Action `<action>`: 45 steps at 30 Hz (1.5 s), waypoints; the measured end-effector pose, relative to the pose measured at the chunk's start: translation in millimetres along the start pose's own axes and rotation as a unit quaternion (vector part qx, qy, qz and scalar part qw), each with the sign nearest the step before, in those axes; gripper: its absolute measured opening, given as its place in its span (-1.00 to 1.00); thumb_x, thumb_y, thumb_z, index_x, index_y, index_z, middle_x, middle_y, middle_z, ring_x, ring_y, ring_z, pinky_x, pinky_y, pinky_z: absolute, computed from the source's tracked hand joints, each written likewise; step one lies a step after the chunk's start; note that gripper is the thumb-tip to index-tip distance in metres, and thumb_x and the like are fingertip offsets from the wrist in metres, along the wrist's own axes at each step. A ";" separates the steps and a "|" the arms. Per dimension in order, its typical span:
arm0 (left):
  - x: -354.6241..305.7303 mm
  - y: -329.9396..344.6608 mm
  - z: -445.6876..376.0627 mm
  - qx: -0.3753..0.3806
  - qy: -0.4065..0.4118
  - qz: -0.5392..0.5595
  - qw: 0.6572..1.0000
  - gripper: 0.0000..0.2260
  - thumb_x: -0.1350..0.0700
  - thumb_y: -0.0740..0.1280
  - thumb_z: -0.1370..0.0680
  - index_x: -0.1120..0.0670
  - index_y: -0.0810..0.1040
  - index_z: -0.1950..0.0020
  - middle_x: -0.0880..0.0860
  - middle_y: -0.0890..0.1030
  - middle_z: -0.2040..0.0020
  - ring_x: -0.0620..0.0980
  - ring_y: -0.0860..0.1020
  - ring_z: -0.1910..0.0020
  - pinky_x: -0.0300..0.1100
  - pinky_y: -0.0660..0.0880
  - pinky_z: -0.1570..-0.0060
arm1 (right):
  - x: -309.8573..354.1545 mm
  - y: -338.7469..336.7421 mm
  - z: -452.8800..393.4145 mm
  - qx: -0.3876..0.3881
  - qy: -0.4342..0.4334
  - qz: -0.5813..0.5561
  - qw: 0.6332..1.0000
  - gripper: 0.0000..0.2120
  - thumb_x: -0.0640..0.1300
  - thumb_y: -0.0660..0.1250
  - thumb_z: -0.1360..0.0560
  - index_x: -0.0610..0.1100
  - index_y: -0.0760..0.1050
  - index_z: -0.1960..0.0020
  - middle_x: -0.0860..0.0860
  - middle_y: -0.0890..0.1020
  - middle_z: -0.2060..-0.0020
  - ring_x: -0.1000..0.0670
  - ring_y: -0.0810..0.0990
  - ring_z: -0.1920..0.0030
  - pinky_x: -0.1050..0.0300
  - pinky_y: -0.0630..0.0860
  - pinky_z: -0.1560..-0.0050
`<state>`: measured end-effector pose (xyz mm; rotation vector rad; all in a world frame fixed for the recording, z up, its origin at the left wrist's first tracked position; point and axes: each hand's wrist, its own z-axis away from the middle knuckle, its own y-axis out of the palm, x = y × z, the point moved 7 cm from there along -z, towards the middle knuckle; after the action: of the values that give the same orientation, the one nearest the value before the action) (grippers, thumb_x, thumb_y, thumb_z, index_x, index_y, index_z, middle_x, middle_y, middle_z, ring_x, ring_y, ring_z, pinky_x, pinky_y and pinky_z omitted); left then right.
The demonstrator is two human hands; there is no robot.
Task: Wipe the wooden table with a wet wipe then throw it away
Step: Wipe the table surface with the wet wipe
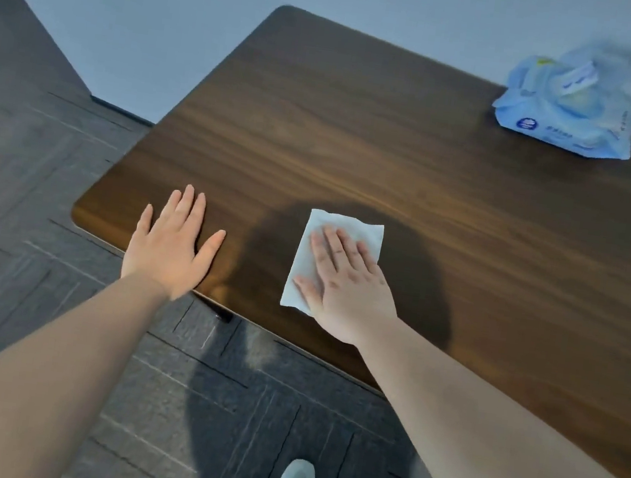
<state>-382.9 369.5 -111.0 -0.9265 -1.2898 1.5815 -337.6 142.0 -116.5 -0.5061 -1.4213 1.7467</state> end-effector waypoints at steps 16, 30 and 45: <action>7.8 6.0 -8.5 -0.020 -0.010 0.038 0.999 -0.49 -0.08 -0.16 -0.62 0.05 -0.09 -0.55 -0.03 -0.09 -0.57 -0.09 -0.16 -0.53 -0.01 -0.16 -0.49 | 100.8 -0.3 -78.9 -0.008 -0.029 -0.031 0.999 -0.39 0.20 -0.24 -0.60 -0.08 -0.25 -0.53 -0.03 -0.19 -0.55 0.00 -0.27 -0.52 0.01 -0.30 -0.49; -16.4 -2.8 -2.4 0.029 0.025 -0.025 0.999 -0.41 -0.18 -0.19 -0.59 0.08 -0.07 -0.55 0.05 -0.06 -0.58 0.01 -0.08 -0.54 0.05 -0.04 -0.48 | 33.0 13.8 24.0 0.005 -0.031 -0.010 0.999 -0.33 0.29 -0.28 -0.54 -0.05 -0.35 -0.51 0.02 -0.31 -0.51 0.00 -0.35 -0.50 0.01 -0.34 -0.48; -322.1 -7.9 31.1 0.060 0.326 -0.039 0.943 -0.40 -0.26 -0.17 -0.56 -0.03 -0.14 -0.54 -0.01 -0.14 -0.57 -0.03 -0.18 -0.53 0.02 -0.14 -0.49 | -204.7 28.4 227.7 -0.026 0.314 -0.043 0.948 -0.34 0.33 -0.43 -0.45 -0.01 -0.54 -0.39 0.00 -0.31 -0.52 0.02 -0.32 -0.50 0.07 -0.34 -0.43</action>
<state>-299.4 57.5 -90.4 -1.1728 -0.7408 1.1270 -392.8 -160.5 -114.8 -0.9191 -1.0118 1.3087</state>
